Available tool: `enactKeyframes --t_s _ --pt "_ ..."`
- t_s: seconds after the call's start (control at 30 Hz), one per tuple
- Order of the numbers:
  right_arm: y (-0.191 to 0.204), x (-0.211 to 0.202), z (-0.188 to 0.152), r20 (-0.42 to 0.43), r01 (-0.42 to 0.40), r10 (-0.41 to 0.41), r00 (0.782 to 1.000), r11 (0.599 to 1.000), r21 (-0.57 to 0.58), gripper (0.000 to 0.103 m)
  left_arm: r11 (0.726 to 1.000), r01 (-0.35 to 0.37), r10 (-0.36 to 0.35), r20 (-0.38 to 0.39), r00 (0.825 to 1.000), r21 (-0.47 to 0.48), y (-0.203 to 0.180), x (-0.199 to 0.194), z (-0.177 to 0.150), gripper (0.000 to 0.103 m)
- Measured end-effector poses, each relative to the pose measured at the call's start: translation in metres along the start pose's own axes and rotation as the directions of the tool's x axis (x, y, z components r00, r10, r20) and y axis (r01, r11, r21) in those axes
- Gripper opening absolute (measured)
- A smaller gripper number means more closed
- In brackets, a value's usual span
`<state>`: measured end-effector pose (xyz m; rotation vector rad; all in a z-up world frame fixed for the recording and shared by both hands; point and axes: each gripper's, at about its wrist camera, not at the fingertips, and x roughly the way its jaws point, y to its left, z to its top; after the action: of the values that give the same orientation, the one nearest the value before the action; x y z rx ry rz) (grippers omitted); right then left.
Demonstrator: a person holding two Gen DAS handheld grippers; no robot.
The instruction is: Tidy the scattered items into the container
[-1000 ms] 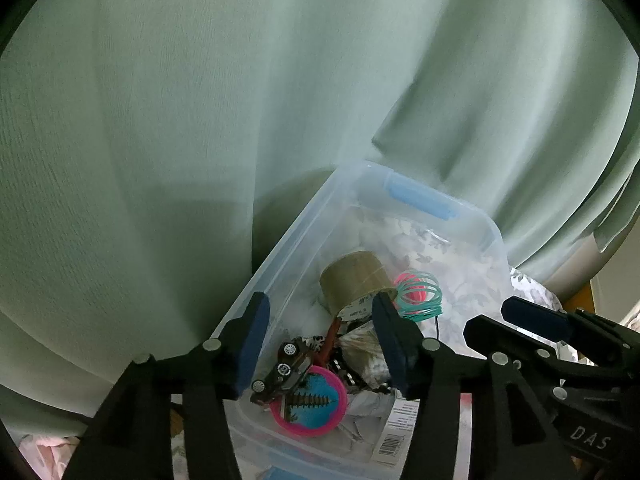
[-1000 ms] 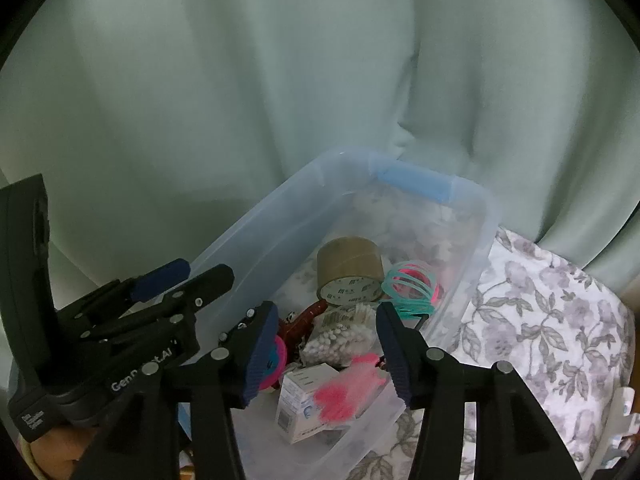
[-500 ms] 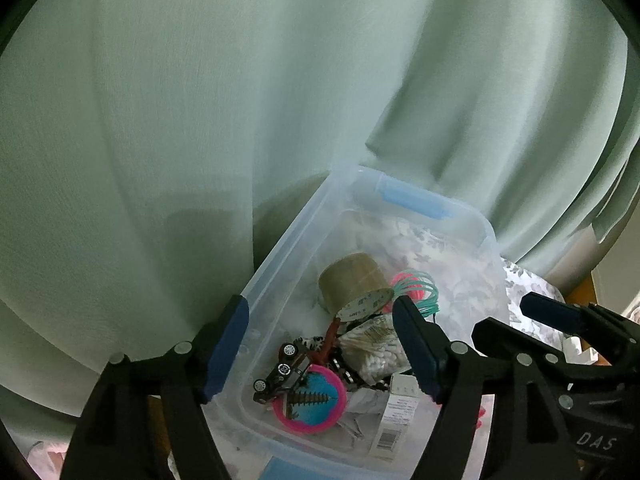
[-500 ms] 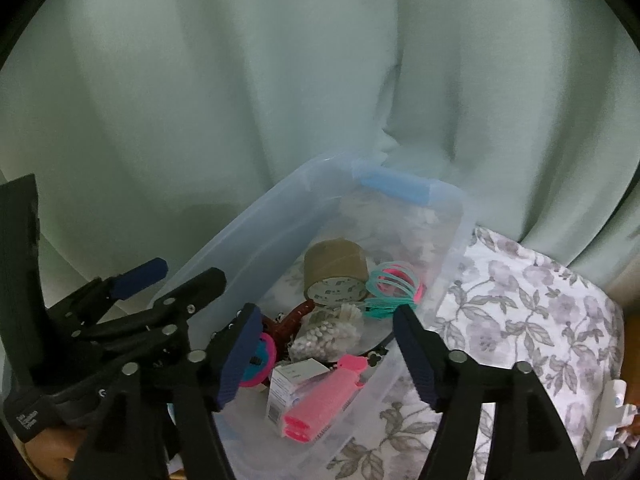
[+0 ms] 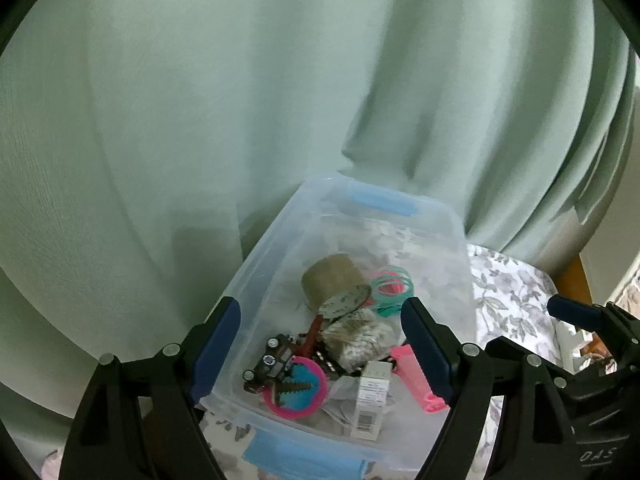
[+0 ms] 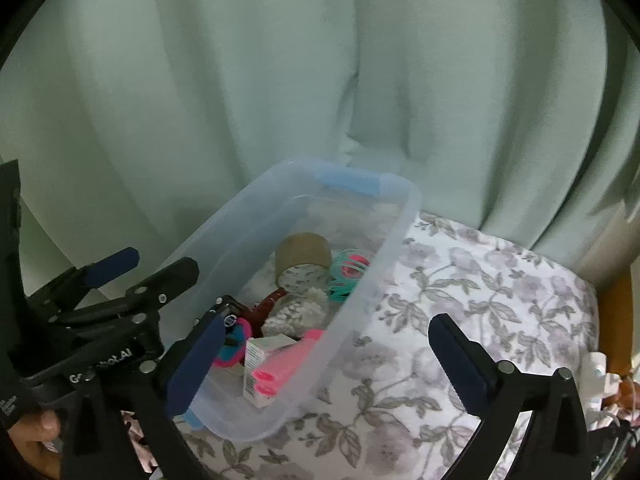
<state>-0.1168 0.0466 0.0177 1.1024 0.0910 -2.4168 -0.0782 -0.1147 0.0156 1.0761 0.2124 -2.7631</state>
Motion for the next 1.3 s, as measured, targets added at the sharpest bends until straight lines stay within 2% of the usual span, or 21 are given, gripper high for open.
enactKeyframes --t_s 0.17,0.47,0.73,0.97,1.3 --pt "-0.006 -0.014 -0.008 0.004 0.029 -0.029 1.0 1.0 0.008 0.103 0.999 -0.014 0.014 -0.002 1.0 0.034 -0.012 -0.008 -0.003 0.084" --pt "-0.017 -0.038 -0.024 -0.013 0.074 -0.073 0.997 0.996 0.054 0.103 0.997 0.017 -0.015 -0.023 1.0 0.076 -0.031 -0.021 -0.01 0.084" --pt "-0.026 -0.052 -0.041 -0.036 0.102 -0.099 0.994 0.99 0.097 0.103 0.993 0.017 -0.011 -0.059 0.998 0.114 -0.046 -0.027 -0.018 0.084" --pt "-0.034 -0.065 -0.049 -0.051 0.111 -0.104 0.993 0.982 0.154 0.103 0.99 0.034 -0.022 -0.091 0.996 0.134 -0.056 -0.035 -0.023 0.084" --pt "-0.031 -0.085 -0.048 -0.066 0.107 -0.096 0.993 0.977 0.183 0.103 0.989 0.021 -0.002 -0.13 0.992 0.147 -0.061 -0.051 -0.023 0.084"
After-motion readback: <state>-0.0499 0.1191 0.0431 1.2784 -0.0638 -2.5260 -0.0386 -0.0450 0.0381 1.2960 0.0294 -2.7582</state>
